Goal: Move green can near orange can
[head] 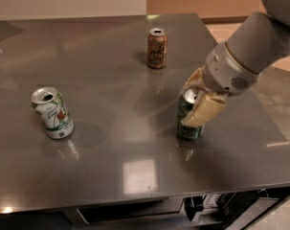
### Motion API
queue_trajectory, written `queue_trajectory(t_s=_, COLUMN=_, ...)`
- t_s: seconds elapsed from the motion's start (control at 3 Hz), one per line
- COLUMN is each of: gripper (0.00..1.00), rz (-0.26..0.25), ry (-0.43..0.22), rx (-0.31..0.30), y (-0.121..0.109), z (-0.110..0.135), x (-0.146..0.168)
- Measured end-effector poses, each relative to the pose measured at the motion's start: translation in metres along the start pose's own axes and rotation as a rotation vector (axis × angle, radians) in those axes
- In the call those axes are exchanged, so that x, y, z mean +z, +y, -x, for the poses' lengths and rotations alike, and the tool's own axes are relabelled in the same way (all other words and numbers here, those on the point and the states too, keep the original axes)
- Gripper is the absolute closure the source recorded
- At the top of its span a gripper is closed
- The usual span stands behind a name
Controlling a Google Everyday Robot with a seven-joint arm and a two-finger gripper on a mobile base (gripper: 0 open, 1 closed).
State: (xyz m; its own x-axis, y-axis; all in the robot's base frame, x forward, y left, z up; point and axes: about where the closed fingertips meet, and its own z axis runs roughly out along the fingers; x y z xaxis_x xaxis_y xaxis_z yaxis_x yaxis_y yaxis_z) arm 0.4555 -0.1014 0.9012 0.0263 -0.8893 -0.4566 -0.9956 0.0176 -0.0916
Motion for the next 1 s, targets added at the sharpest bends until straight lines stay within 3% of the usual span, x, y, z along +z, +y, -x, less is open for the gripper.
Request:
queue_trajectory(t_s=0.33, gripper=1.00, rz=-0.013, ry=-0.030, rx=0.015, y=-0.044, z=0.012, x=-0.005)
queue_trajectory(t_s=1.0, gripper=1.00, rz=-0.040, ry=-0.108, rx=0.132, y=-0.135, z=0.015, x=0.005)
